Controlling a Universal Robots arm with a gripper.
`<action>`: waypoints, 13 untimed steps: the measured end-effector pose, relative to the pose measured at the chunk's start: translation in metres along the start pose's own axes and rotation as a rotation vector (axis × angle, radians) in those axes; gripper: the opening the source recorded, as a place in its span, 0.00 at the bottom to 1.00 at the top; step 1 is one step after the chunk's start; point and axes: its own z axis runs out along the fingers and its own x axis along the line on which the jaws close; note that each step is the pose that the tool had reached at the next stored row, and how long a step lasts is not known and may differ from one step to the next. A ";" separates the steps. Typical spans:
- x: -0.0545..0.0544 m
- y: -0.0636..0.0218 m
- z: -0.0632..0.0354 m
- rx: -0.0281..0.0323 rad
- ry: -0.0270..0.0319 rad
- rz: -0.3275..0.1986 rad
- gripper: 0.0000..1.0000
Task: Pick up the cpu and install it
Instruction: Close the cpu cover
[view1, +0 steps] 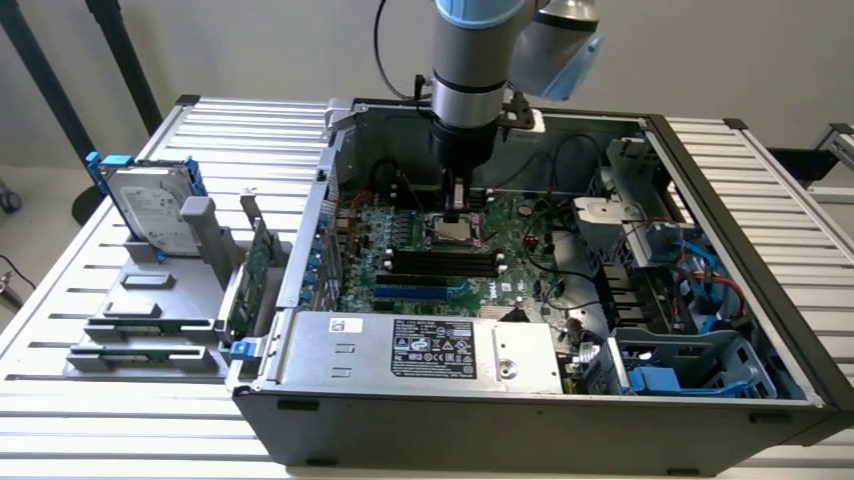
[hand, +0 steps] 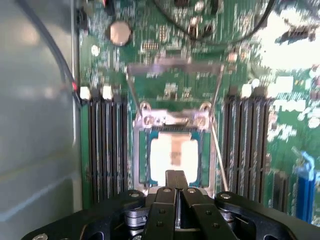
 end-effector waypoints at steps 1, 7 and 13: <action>-0.001 0.0045 -0.0029 0.0002 0.0000 0.000 0.11; -0.001 0.0322 -0.0242 0.0020 0.0000 0.000 0.11; 0.000 0.0580 -0.0406 0.0032 0.0004 0.000 0.11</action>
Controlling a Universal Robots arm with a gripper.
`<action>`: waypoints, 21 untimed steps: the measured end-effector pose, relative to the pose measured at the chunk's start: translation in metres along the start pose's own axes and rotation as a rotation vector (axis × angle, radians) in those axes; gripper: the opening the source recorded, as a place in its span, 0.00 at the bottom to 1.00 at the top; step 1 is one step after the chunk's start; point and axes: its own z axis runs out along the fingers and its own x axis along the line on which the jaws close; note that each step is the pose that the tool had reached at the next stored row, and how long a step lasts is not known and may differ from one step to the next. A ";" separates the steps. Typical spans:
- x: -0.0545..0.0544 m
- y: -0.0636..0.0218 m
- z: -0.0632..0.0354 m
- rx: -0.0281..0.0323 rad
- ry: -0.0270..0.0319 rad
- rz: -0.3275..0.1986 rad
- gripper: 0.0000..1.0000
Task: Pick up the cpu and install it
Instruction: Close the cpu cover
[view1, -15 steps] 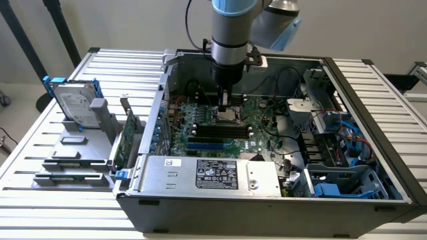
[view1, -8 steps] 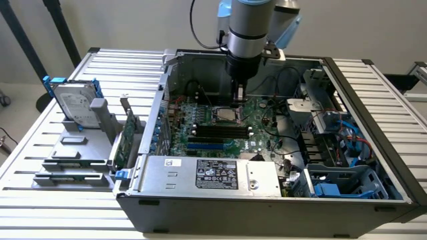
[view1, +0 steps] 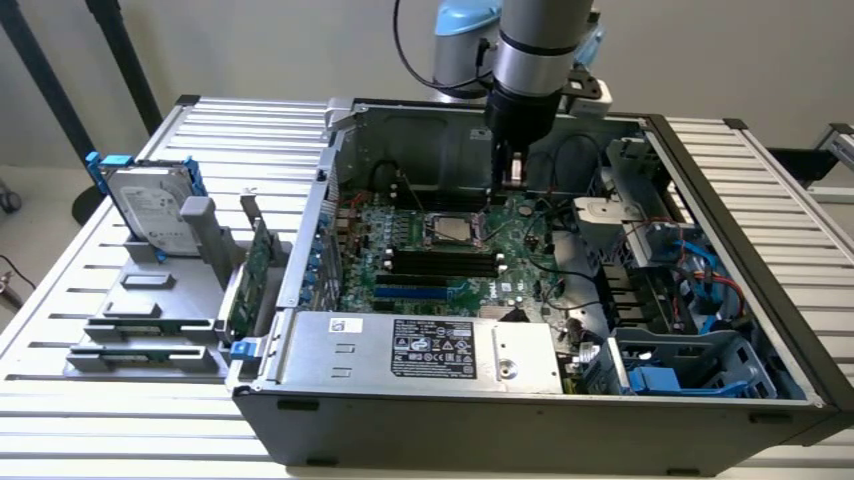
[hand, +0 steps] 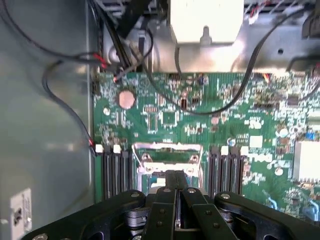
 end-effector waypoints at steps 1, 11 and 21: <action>0.000 0.0034 -0.0019 0.0001 0.0000 0.000 0.11; 0.001 0.0273 -0.0076 0.0003 0.0006 -0.003 0.11; 0.001 0.0374 -0.0006 -0.0032 0.0052 -0.011 0.11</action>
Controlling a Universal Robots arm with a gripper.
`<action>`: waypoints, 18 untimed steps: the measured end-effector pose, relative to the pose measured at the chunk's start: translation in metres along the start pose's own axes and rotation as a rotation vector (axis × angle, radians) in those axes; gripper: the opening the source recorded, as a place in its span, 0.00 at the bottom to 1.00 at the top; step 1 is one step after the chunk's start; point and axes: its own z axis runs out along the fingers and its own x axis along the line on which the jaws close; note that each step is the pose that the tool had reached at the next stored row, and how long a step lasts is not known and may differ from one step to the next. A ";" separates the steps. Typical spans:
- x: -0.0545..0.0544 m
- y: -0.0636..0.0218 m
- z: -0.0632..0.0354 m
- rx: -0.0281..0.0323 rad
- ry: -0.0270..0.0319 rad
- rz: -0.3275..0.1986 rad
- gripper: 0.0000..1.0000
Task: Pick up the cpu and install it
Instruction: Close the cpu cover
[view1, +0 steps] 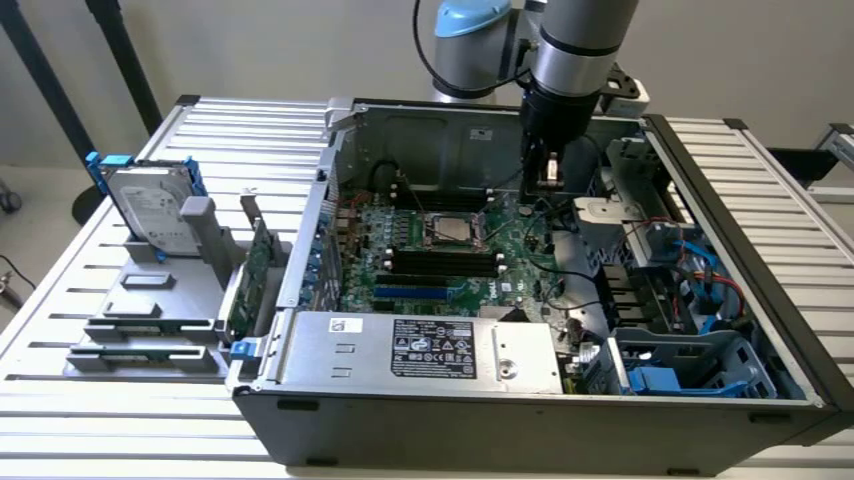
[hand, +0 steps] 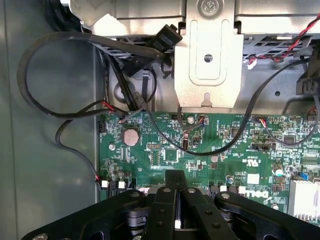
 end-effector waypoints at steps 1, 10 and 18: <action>0.000 0.0004 0.0015 -0.0006 0.0003 -0.001 0.11; -0.001 0.0007 0.0163 -0.0014 0.0088 -0.008 0.11; -0.001 0.0007 0.0182 0.0390 0.0568 -0.005 0.11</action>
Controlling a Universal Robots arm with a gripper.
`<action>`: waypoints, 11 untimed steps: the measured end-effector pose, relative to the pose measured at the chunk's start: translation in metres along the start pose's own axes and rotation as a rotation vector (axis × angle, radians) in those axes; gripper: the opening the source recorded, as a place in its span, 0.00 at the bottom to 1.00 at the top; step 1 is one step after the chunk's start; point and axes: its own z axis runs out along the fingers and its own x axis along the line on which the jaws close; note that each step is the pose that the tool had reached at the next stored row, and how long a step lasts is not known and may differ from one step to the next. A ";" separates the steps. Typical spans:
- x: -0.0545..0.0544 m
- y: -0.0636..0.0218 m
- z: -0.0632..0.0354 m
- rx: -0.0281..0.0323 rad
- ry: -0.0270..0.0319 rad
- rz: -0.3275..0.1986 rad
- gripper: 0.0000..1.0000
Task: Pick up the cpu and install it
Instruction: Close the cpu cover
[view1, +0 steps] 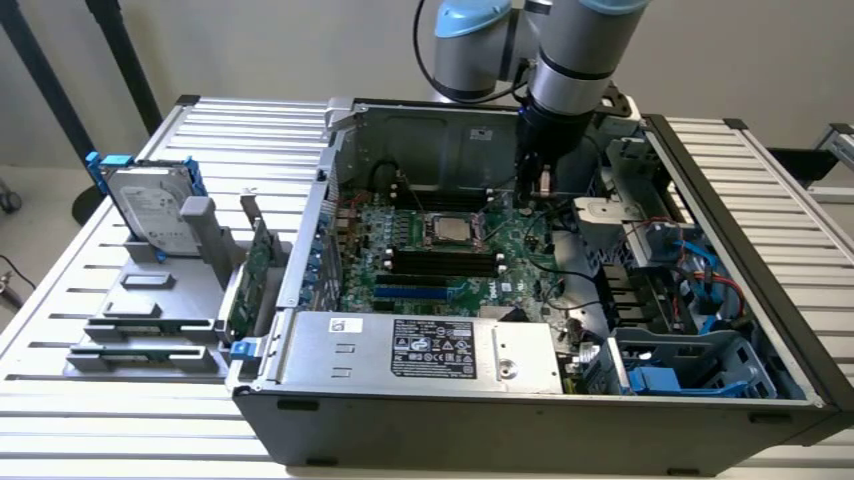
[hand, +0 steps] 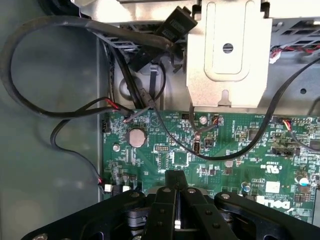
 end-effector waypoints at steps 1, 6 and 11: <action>0.000 0.0000 0.0000 0.0106 0.0034 0.001 0.11; 0.000 0.0000 -0.0005 0.0531 0.0118 0.003 0.11; 0.000 -0.0014 -0.0006 0.0785 0.0143 -0.007 0.11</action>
